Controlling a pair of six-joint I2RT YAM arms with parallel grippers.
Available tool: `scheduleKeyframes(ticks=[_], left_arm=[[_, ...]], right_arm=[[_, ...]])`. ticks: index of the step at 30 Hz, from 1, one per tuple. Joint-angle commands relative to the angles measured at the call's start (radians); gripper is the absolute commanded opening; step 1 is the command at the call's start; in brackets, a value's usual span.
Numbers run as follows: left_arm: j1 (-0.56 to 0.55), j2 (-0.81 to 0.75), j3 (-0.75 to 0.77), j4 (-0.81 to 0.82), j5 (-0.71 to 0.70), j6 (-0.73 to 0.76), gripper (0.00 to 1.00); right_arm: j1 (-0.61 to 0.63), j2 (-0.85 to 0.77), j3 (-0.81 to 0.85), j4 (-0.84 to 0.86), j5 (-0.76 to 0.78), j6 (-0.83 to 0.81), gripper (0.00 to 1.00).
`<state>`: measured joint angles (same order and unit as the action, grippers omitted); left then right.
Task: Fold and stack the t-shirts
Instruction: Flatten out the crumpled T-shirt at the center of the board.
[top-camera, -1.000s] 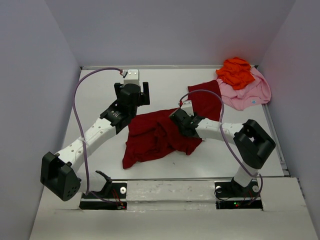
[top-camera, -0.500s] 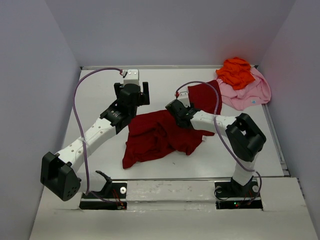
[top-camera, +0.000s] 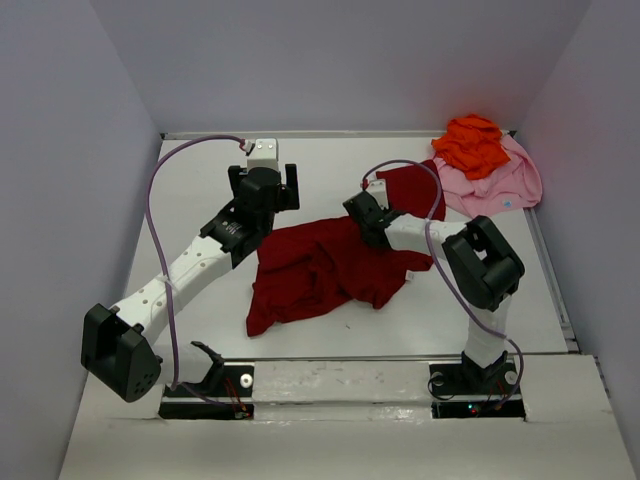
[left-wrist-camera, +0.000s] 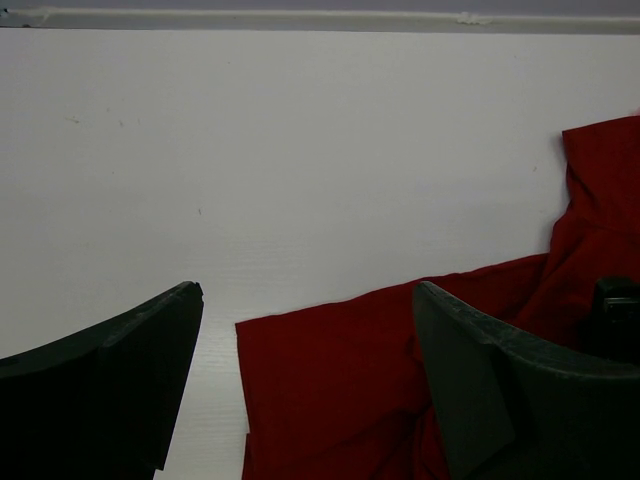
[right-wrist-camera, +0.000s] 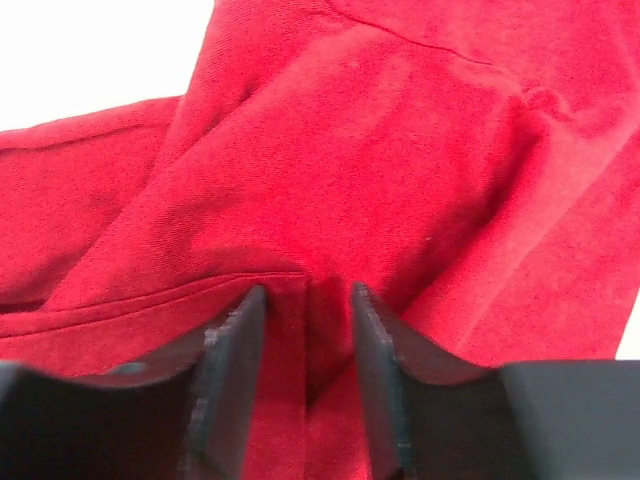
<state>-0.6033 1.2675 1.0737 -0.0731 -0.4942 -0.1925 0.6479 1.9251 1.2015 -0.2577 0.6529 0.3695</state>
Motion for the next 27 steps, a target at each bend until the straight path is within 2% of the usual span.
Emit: scheduleKeyframes(ticks=[1,2,5,14,20,22,27], left_arm=[[-0.006,-0.011,0.037,0.019,-0.015,0.001,0.96],[-0.006,-0.011,0.035,0.019,-0.017,-0.001,0.96],[-0.007,-0.010,0.035,0.019,-0.015,0.001,0.96],[-0.006,-0.010,0.034,0.019,-0.017,-0.001,0.96],[-0.007,-0.008,0.037,0.019,-0.017,-0.001,0.96],[-0.007,-0.008,0.037,0.019,-0.015,0.001,0.96],[-0.006,-0.007,0.037,0.019,-0.014,0.002,0.96]], right_arm=[[0.001,0.014,-0.003,0.054,-0.012,-0.004,0.42],[0.001,0.015,-0.005,0.055,-0.015,-0.004,0.38],[0.001,0.025,-0.006,0.060,-0.022,-0.003,0.32],[0.001,0.038,-0.011,0.064,-0.027,-0.003,0.25],[0.001,0.032,-0.013,0.066,-0.026,-0.004,0.04],[0.001,0.026,-0.014,0.064,-0.022,-0.007,0.00],[0.001,-0.029,-0.011,0.043,-0.026,-0.014,0.00]])
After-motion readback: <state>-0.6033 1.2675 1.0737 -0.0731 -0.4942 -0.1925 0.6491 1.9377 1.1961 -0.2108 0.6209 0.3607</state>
